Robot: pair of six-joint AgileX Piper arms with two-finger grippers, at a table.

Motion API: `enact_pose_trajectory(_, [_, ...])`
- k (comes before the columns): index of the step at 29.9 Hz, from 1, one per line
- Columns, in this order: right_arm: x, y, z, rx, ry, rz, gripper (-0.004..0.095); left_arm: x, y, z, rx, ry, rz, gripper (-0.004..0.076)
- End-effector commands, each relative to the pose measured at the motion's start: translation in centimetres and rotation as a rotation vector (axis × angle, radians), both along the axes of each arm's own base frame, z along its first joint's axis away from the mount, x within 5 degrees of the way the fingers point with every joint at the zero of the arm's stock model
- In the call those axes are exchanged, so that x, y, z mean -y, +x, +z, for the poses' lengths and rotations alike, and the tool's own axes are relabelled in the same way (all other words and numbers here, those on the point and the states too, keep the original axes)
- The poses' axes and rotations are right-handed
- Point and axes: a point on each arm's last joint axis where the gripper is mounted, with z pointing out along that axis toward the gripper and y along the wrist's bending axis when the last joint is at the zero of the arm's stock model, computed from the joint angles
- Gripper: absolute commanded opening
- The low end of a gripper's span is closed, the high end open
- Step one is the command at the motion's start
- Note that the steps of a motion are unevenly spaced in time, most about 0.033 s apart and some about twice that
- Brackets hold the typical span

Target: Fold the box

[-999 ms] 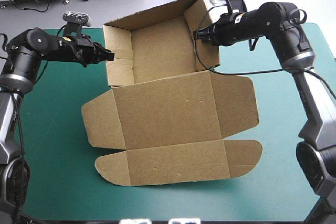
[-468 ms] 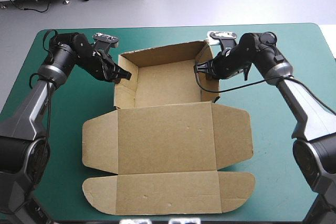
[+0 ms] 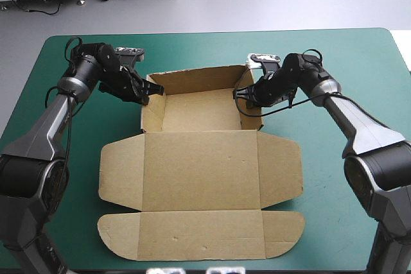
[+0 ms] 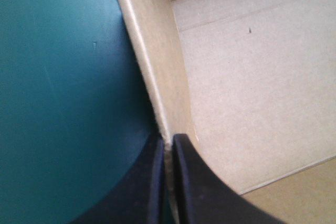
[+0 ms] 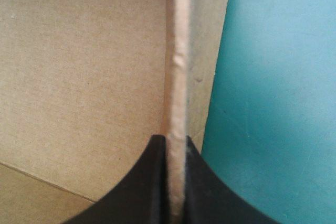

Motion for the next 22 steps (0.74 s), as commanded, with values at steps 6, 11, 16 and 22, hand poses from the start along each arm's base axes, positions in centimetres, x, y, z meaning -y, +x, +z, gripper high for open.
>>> enact_pose_trajectory(6, [0.1, -0.2, 1.6, 0.073, -0.019, 0.082, -0.0019, 0.1, 0.5, 0.1, 0.002, -0.028, 0.038, -0.0006])
enact_pose_trajectory(11, [0.2, 0.0, 1.6, 0.125, -0.059, 0.130, -0.0017, 0.1, 0.5, -0.2, -0.014, -0.033, 0.033, -0.0003])
enact_pose_trajectory(16, [0.7, 0.2, 1.4, 0.149, -0.134, 0.157, 0.0065, 0.1, 0.3, 0.3, -0.037, -0.008, -0.015, 0.0029])
enact_pose_trajectory(22, [0.8, 0.2, 1.4, 0.169, -0.156, 0.194, 0.0334, 0.4, 0.9, 1.9, -0.034, -0.031, -0.034, 0.0148])
